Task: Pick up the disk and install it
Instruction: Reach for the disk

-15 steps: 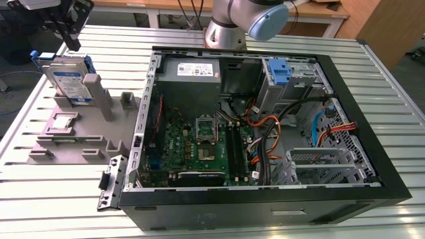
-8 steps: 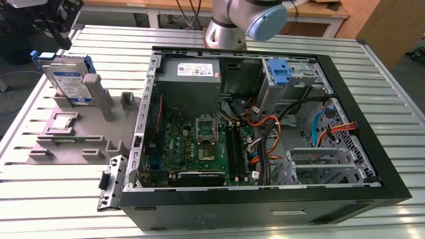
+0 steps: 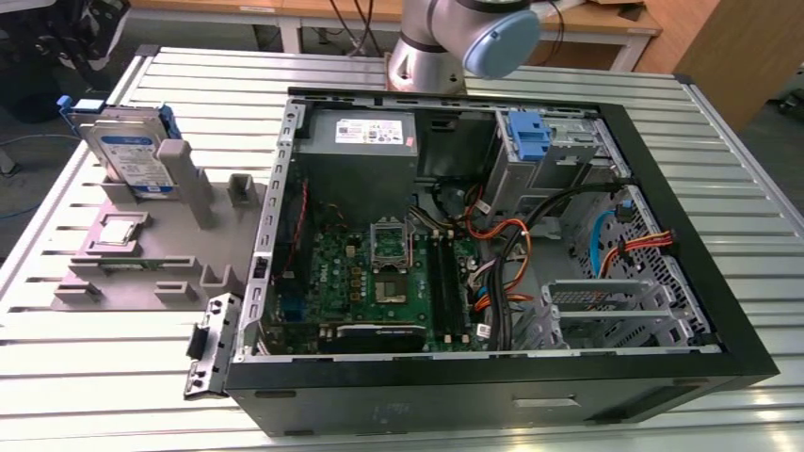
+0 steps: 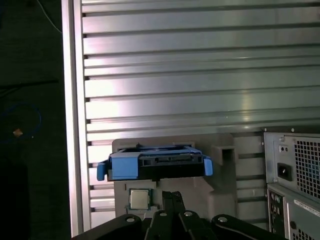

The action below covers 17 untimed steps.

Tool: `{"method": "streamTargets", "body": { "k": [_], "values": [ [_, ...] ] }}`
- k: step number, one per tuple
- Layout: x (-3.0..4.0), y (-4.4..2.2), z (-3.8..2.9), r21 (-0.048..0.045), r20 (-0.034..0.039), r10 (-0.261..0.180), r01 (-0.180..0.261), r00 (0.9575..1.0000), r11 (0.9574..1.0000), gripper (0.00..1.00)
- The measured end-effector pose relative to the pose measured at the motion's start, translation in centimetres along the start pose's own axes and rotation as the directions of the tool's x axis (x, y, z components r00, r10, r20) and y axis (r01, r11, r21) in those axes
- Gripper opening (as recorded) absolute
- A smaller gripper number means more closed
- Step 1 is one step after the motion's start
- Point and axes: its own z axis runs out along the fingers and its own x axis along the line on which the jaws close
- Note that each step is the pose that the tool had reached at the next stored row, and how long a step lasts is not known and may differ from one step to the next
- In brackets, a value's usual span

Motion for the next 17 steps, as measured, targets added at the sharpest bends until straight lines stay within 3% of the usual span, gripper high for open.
{"method": "streamTargets", "body": {
  "k": [8, 15, 17],
  "values": [
    [2.30, 0.67, 0.42, 0.0001, -0.0017, 0.000, 0.000, 1.0000, 1.0000, 0.10],
    [2.52, 0.71, 0.46, 0.0001, -0.0019, 0.000, 0.000, 1.0000, 1.0000, 0.10],
    [2.85, 0.71, 0.51, 0.0002, -0.0020, 0.000, 0.000, 1.0000, 1.0000, 0.10]
  ]
}}
